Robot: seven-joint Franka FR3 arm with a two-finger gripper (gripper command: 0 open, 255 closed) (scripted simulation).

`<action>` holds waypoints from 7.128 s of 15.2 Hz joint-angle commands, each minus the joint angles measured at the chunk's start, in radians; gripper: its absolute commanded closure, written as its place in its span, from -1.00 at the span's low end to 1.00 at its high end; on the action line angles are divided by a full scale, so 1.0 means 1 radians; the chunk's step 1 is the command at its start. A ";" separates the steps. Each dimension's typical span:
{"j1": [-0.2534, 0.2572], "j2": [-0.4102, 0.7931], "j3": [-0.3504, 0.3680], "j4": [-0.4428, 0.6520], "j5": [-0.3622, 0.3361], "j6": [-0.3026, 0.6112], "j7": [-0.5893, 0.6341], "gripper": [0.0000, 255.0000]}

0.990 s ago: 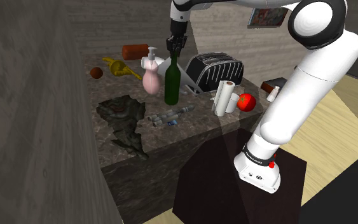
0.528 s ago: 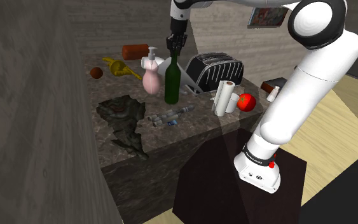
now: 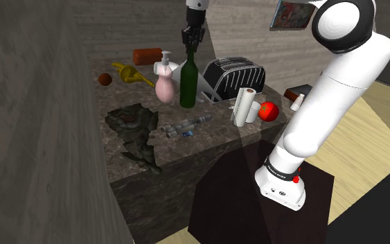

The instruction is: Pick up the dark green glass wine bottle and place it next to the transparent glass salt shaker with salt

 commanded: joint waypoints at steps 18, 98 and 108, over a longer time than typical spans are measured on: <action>-0.003 0.100 -0.003 0.390 0.008 -0.291 0.000 1.00; -0.455 -0.066 -0.673 -0.066 -0.043 -0.012 -1.121 1.00; -0.457 -0.073 -0.673 -0.124 -0.048 0.041 -1.119 1.00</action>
